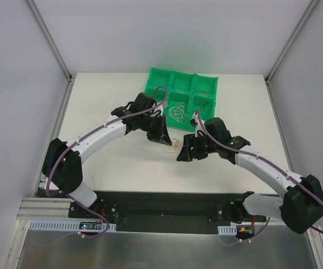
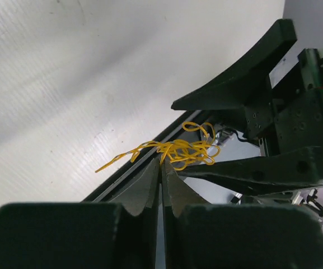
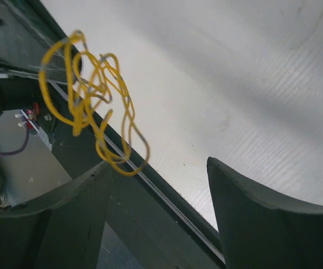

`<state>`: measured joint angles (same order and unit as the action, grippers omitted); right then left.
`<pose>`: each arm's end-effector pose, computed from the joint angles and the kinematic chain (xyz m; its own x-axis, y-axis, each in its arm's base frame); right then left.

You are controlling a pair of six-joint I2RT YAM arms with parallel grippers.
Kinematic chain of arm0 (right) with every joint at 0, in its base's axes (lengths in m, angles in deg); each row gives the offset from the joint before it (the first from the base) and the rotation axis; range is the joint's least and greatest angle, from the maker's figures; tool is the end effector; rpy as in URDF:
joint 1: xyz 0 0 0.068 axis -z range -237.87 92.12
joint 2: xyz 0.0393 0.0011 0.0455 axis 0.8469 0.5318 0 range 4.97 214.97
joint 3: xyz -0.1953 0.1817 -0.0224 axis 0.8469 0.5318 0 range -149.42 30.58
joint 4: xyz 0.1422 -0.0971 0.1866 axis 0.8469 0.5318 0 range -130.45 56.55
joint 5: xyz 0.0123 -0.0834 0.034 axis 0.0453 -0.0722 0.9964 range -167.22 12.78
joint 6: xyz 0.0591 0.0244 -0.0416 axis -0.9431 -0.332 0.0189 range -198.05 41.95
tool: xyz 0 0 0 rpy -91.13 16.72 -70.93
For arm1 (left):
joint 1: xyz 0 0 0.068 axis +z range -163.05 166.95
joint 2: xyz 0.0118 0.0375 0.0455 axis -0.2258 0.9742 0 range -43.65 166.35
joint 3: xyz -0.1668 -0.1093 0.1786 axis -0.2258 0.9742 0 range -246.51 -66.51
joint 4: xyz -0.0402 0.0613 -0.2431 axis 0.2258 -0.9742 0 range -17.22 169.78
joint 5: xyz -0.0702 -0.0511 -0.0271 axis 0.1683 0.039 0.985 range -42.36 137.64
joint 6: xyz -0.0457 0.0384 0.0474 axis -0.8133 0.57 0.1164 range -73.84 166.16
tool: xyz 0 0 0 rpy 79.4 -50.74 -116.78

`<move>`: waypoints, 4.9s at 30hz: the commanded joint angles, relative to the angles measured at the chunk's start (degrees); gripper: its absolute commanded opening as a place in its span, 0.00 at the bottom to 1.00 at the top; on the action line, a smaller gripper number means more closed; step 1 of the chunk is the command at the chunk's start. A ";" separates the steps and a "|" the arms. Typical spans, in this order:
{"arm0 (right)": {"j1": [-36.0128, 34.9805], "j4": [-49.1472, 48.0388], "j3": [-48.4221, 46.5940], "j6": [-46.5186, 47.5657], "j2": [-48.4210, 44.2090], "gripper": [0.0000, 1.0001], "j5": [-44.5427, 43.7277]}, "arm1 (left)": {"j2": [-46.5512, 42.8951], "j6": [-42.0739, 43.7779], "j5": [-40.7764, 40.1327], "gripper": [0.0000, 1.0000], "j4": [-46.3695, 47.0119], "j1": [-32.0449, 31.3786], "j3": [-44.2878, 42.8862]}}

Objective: Untangle the cables

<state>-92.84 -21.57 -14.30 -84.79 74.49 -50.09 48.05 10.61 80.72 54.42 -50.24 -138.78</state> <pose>0.2004 0.1761 0.2211 -0.6520 -0.3285 -0.6833 -0.7094 0.5824 0.3970 0.2670 -0.2470 0.2596 -0.9306 0.0945 -0.3537 0.3367 0.6003 -0.7255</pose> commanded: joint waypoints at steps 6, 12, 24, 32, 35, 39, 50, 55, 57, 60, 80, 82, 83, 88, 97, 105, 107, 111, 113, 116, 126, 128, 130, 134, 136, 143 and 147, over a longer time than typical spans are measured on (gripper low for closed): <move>-0.02 -13.68 -1.26 -4.95 -11.33 0.79 -7.88 | -4.07 -7.52 2.52 0.00 -3.89 -0.60 -3.04; -1.34 -12.46 -5.30 -6.00 -8.27 0.62 -13.42 | -3.72 -6.20 2.51 0.00 -8.56 -0.52 -8.23; -3.54 1.25 -7.16 -3.55 -1.58 0.29 -33.54 | -4.34 -4.18 3.22 0.00 -14.35 -0.43 -15.00; -2.66 2.23 -3.55 0.85 -4.64 0.32 -24.63 | -5.48 -3.65 1.72 0.00 -18.14 0.63 -17.47; -2.48 -1.29 -3.54 2.78 -9.03 0.50 -14.60 | -4.95 -4.17 3.04 0.00 -18.32 1.24 -17.73; -1.70 -2.96 -3.90 6.38 -13.96 0.66 -6.24 | -4.52 -4.27 4.53 0.00 -18.32 2.03 -17.99; 14.22 -10.18 -6.96 -15.84 -8.97 0.65 13.38 | -4.07 -2.59 6.38 0.00 -18.40 2.21 -19.31; 14.13 -10.52 -7.76 -17.96 -7.82 0.62 12.59 | -3.72 -2.77 6.38 0.00 -18.32 2.21 -19.40; 13.96 -10.18 -7.85 -17.17 -7.56 0.62 12.42 | -3.64 -2.77 6.56 0.00 -18.32 2.21 -19.40; 12.99 -8.85 -8.73 -15.76 -6.41 0.60 12.24 | -3.55 -2.68 6.65 0.00 -18.32 2.21 -19.66; 0.51 -0.26 -9.35 -4.60 1.58 0.39 -29.38 | -6.00 -2.51 2.70 0.00 -18.32 2.65 -25.46; 1.12 2.56 -8.47 -3.37 2.37 0.38 -33.97 | -7.49 -2.33 -0.11 0.00 -18.32 3.17 -25.99; 1.73 3.18 -7.51 -2.93 2.64 0.38 -35.12 | -8.28 -2.50 -0.99 0.00 -18.32 3.61 -26.17; 6.56 8.46 -3.99 -1.26 3.70 0.36 -38.39 | -12.06 -2.60 -3.55 0.00 -18.32 6.95 -26.08; 10.26 14.96 -2.49 0.50 2.73 0.29 -43.39 | -15.85 -1.19 -3.81 0.00 -19.02 13.72 -24.76; 12.28 22.16 -3.72 -0.56 5.89 0.47 -52.35 | -19.89 1.62 -9.34 0.00 -20.07 15.83 -25.29; 12.28 22.96 -3.81 0.32 5.89 0.53 -54.28 | -20.95 2.24 -11.45 0.00 -20.34 16.01 -25.38; 12.90 24.54 -4.60 1.03 6.16 0.63 -57.72 | -24.10 4.52 -20.31 0.00 -22.18 16.10 -25.38; 13.51 24.54 -4.69 1.12 6.07 0.66 -57.98 | -25.77 5.84 -26.72 0.00 -23.93 16.18 -25.64; 14.74 25.07 -5.21 1.20 5.98 0.71 -57.46 | -28.32 7.95 -37.62 0.00 -26.31 16.36 -26.25; 21.50 24.29 -4.78 1.03 5.63 0.80 -53.43 | -33.34 13.84 -61.71 0.00 -31.76 16.36 -27.66; 21.51 21.49 -4.43 2.69 4.15 0.77 -49.92 | -32.99 16.73 -60.95 0.00 -31.50 16.36 -27.66; 21.60 17.79 -3.81 5.67 1.42 0.66 -43.16 | -32.03 17.62 -55.09 0.00 -31.24 16.36 -27.14; 21.51 11.55 -2.84 8.94 -2.45 0.58 -27.77 | -30.27 14.21 -31.81 0.00 -26.59 16.36 -21.17; 21.69 11.10 -2.93 7.02 -2.98 0.59 -26.10 | -29.48 10.61 -24.24 0.00 -23.95 16.45 -17.22; 31.87 21.64 -5.83 -6.08 1.32 0.80 -36.53 | -25.96 3.39 -7.61 0.02 -16.30 16.36 -10.00; 43.37 24.81 -6.53 -8.54 5.36 0.84 -35.06 | -25.17 2.42 -3.12 0.13 -15.15 16.27 -8.24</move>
<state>-57.69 -2.01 -18.59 -88.20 76.89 -84.45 24.18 16.11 67.67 34.57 -33.98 -147.70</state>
